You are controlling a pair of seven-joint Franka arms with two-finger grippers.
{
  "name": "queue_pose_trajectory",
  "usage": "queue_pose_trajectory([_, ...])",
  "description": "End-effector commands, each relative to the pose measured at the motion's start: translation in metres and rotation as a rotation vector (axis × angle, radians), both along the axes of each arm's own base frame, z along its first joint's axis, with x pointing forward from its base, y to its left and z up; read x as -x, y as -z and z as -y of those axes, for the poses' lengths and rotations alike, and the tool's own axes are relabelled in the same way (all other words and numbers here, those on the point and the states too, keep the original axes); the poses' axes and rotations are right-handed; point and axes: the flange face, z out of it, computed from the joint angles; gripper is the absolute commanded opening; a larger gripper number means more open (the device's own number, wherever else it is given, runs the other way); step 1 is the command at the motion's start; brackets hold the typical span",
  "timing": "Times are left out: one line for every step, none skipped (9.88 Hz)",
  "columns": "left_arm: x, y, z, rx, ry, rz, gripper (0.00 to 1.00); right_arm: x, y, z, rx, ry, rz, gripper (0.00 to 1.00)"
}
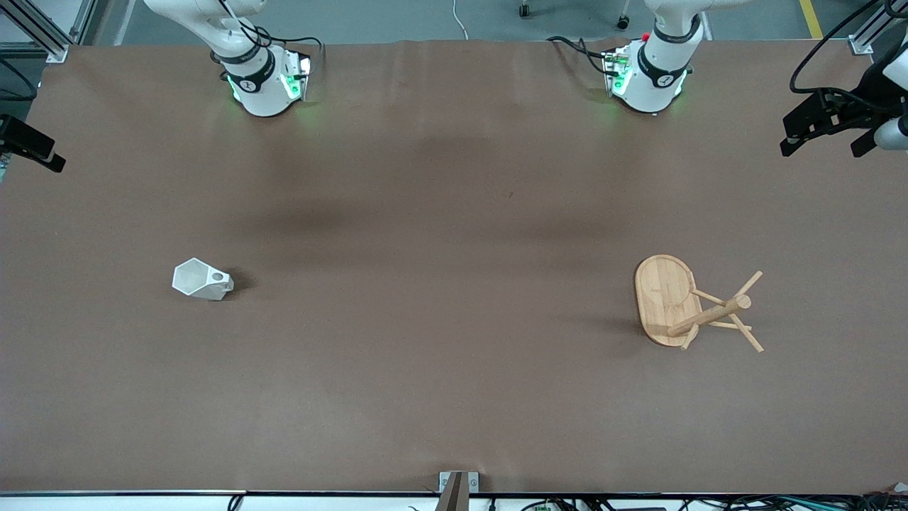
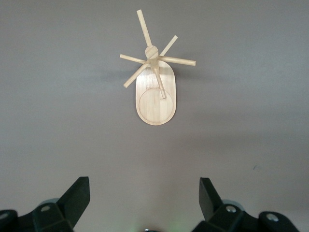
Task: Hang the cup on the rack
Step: 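Reach the right gripper down toward the white cup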
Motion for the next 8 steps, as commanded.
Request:
queue_pose_trajectory([-0.005,0.012,-0.001,0.0,0.019,-0.023,1.0,0.0,-0.004,0.002,0.017,0.009,0.004,1.0])
queue_pose_trajectory([-0.006,0.012,-0.002,0.0,0.017,-0.023,1.0,0.0,-0.004,0.002,0.017,0.007,0.004,1.0])
queue_pose_trajectory([-0.006,0.012,-0.002,0.0,0.016,-0.025,1.0,0.0,-0.004,0.001,0.019,0.004,0.004,1.0])
queue_pose_trajectory([-0.006,0.012,-0.001,0.0,0.019,-0.025,1.0,0.0,-0.003,0.002,0.017,0.004,0.0,1.0])
queue_pose_trajectory([-0.006,0.013,-0.002,0.003,0.021,-0.026,1.0,-0.001,-0.003,0.001,0.017,0.001,0.003,1.0])
queue_pose_trajectory([-0.006,0.013,-0.002,0.003,0.021,-0.026,1.0,-0.001,-0.003,-0.002,0.019,-0.007,0.001,1.0])
queue_pose_trajectory([-0.006,0.014,-0.001,0.003,0.021,-0.028,1.0,-0.002,0.0,-0.003,0.016,-0.037,-0.005,1.0])
queue_pose_trajectory([-0.007,0.015,-0.001,0.004,0.021,-0.031,1.0,-0.009,0.02,0.002,0.011,-0.074,-0.045,1.0])
